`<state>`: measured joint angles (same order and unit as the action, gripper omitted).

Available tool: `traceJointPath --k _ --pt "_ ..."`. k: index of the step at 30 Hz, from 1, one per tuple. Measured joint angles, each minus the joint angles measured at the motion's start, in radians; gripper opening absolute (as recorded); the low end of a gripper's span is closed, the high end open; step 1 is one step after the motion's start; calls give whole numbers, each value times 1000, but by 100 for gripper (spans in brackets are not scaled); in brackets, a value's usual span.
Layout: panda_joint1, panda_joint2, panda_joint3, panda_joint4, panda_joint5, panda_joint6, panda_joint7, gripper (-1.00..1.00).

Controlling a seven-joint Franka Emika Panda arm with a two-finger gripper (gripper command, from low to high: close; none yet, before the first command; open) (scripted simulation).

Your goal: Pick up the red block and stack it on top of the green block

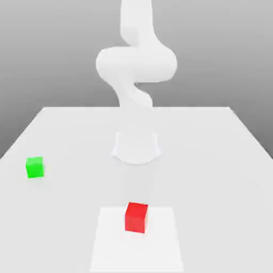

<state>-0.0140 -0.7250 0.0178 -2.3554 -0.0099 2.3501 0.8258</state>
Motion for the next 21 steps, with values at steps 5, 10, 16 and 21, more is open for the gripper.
traceJointPath --k 5,10,16,21 --pt "-30 181 33 -126 -21 117 60 0" --pt "-53 360 51 -250 -35 233 113 0" --pt "-61 600 55 -411 -18 388 158 0" --pt "-57 782 51 -460 -3 528 172 0"
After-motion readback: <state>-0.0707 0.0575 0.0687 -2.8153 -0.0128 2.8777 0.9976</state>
